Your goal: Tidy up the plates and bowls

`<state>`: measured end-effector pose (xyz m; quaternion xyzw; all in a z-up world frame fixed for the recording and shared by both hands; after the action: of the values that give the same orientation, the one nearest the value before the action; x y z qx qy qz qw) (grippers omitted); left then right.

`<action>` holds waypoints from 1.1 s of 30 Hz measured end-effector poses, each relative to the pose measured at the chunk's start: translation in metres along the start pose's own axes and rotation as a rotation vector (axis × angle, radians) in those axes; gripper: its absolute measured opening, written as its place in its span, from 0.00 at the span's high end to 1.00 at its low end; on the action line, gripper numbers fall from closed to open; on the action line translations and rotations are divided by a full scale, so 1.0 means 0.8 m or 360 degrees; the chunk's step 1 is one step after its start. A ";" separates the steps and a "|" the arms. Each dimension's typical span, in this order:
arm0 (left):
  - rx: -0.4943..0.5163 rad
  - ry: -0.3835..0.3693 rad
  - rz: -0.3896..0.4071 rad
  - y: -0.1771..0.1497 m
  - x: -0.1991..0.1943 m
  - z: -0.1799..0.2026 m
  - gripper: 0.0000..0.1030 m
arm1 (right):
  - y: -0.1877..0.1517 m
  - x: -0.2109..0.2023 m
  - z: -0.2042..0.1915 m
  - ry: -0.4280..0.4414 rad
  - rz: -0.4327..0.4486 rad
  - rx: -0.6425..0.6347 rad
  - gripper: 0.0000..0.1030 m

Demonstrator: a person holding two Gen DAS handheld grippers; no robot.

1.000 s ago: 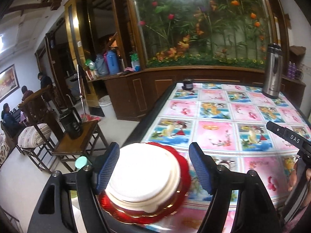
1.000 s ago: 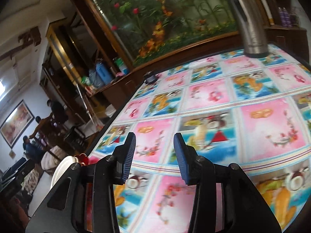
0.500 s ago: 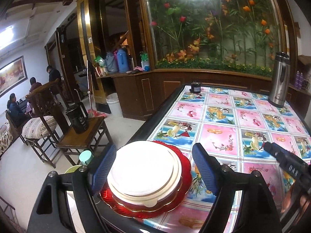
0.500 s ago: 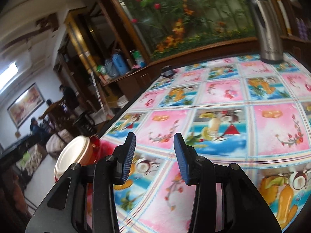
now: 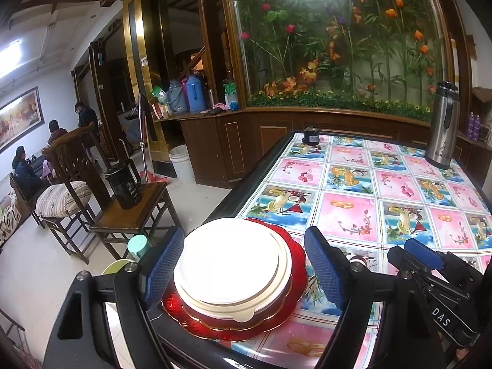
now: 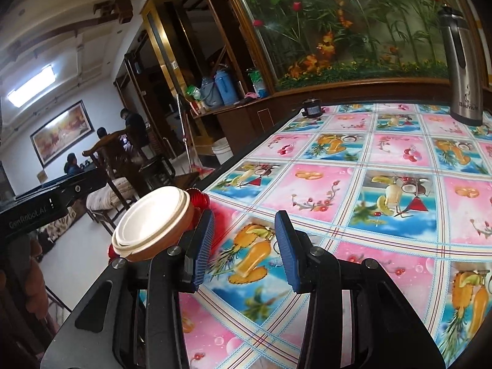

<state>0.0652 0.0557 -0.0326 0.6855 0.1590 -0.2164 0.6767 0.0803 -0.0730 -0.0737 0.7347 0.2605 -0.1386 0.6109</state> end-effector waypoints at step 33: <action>-0.0049 -0.0377 -0.0123 -0.024 0.021 0.046 0.18 | -0.008 0.011 0.011 0.0007 -0.0056 0.0079 0.60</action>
<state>0.0667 0.0186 -0.0569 0.6380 0.1074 -0.3192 0.6924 0.0849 -0.0789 -0.0851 0.7452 0.2714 -0.1540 0.5894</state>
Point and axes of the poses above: each gripper's, at about its wrist camera, not at the fingertips, and x roughly the way its jaws point, z to its right, y to its top, the point moved 8 cm from there along x, roughly the way its jaws point, and after that the axes turned 15 degrees about -y, right-handed, at the moved point
